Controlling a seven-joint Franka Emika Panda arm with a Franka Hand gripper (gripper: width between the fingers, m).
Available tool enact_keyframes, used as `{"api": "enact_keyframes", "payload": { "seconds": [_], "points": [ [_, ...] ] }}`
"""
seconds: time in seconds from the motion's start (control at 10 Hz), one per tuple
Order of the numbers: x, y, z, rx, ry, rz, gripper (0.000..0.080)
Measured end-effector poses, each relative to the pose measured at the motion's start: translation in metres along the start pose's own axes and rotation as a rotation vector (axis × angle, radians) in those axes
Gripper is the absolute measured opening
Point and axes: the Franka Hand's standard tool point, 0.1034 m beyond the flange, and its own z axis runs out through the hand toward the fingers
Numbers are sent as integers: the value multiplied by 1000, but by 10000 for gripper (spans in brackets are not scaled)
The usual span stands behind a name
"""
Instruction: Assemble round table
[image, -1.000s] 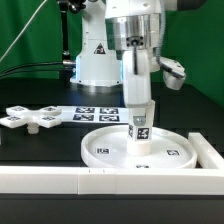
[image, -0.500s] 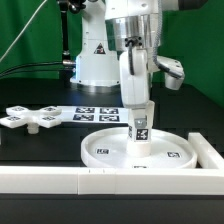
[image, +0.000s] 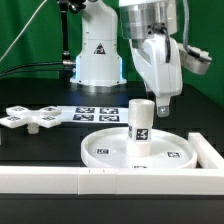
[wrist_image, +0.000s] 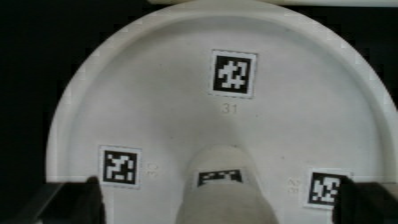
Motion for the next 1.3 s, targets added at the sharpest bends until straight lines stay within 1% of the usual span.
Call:
{"api": "enact_keyframes", "payload": {
  "seconds": [0.2, 0.3, 0.6, 0.7, 0.8, 0.9, 1.0, 1.2, 1.3],
  "points": [
    [0, 15, -4, 23, -6, 16, 649],
    [1, 20, -4, 26, -6, 4, 649],
    [1, 20, -3, 24, -4, -45, 649],
    [1, 20, -3, 23, -2, -143, 649],
    [1, 19, -2, 18, 6, -243, 649],
    [1, 17, -1, 4, 33, -430, 649],
    [3, 17, 2, -4, 34, -553, 649],
    [-1, 19, 5, -15, 45, -709, 649],
    [0, 19, 4, -16, 45, -787, 649]
  ]
}}
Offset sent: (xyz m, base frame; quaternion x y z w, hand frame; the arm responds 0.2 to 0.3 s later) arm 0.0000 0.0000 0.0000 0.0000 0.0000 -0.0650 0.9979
